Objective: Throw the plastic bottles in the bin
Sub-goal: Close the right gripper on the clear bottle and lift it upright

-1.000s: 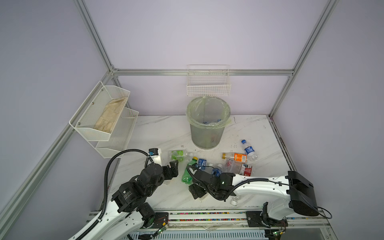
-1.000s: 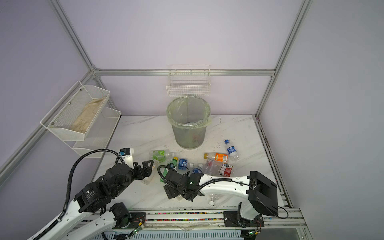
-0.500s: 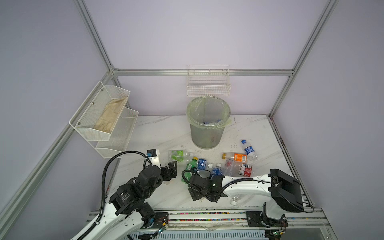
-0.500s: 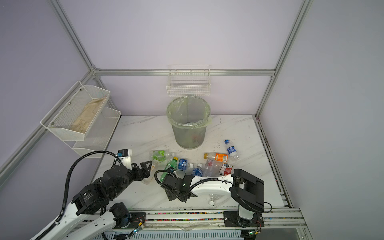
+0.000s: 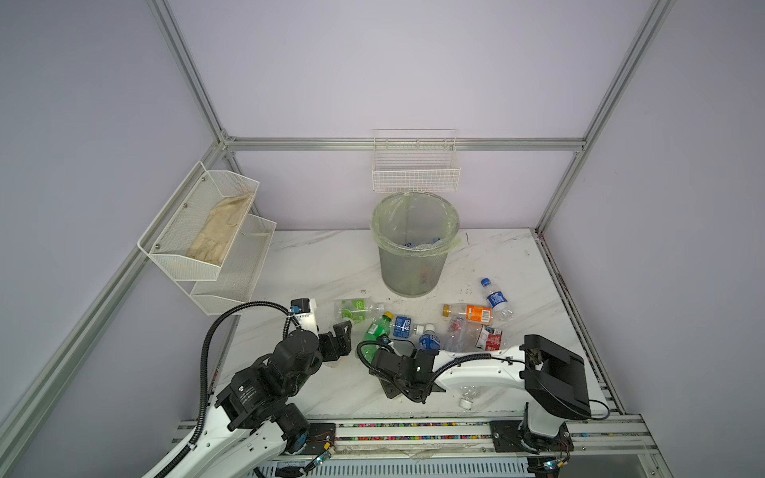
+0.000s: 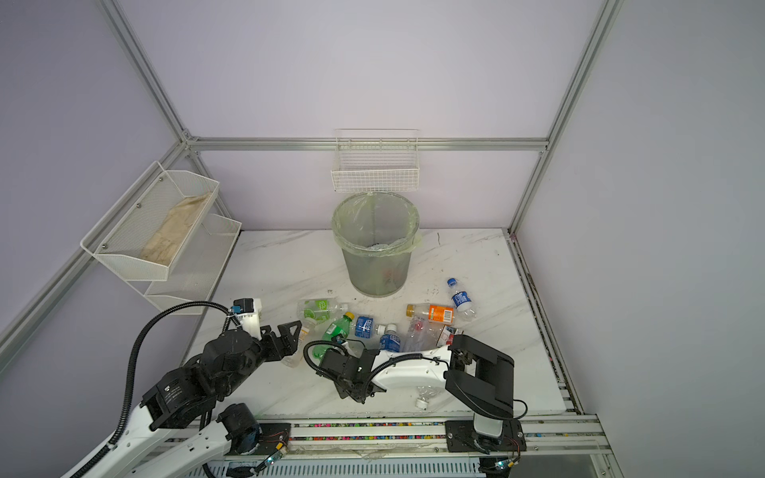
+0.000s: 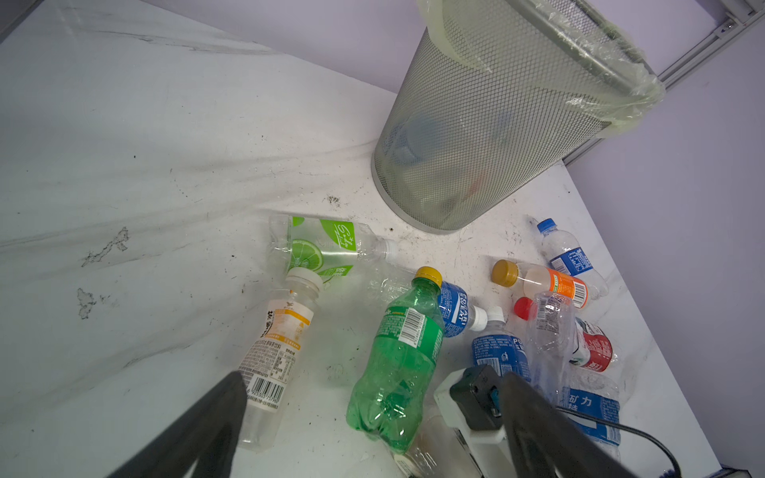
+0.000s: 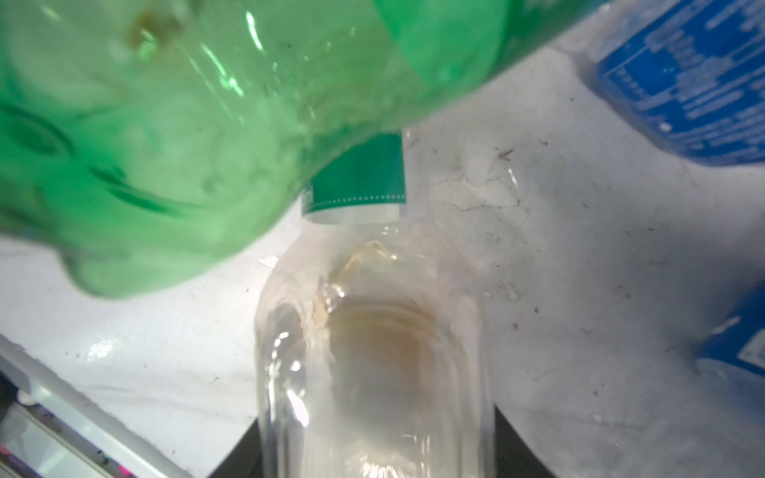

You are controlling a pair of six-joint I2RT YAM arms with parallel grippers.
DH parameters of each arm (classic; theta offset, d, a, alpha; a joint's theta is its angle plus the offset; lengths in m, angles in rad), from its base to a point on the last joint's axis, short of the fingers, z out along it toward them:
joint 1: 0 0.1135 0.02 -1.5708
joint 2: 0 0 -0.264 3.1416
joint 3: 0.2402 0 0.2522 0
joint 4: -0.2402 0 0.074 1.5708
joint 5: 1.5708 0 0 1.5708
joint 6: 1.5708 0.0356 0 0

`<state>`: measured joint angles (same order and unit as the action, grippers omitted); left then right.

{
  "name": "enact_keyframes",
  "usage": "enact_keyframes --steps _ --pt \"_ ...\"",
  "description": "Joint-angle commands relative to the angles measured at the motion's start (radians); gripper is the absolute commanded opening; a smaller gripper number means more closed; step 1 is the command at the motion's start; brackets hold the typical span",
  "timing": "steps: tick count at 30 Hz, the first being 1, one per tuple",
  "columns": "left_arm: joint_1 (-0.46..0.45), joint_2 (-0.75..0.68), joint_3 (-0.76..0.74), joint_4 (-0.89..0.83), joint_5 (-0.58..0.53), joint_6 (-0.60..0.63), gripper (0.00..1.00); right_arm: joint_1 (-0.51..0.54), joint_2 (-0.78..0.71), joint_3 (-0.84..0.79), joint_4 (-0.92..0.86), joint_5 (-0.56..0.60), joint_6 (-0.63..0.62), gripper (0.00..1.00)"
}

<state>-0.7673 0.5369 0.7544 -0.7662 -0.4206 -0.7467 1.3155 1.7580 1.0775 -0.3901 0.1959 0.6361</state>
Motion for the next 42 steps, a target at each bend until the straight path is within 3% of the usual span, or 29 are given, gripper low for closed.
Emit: enact_keyframes --steps 1,26,42 --pt "-0.001 -0.015 -0.040 0.004 -0.017 -0.008 0.93 0.007 -0.023 0.027 -0.036 0.037 0.013 0.32" --pt "-0.001 0.004 -0.029 0.012 -0.015 -0.001 0.93 0.007 -0.245 0.104 -0.207 0.225 0.020 0.30" --pt "-0.001 0.023 -0.033 0.027 -0.009 0.001 0.92 0.007 -0.655 0.076 -0.166 0.484 -0.046 0.29"
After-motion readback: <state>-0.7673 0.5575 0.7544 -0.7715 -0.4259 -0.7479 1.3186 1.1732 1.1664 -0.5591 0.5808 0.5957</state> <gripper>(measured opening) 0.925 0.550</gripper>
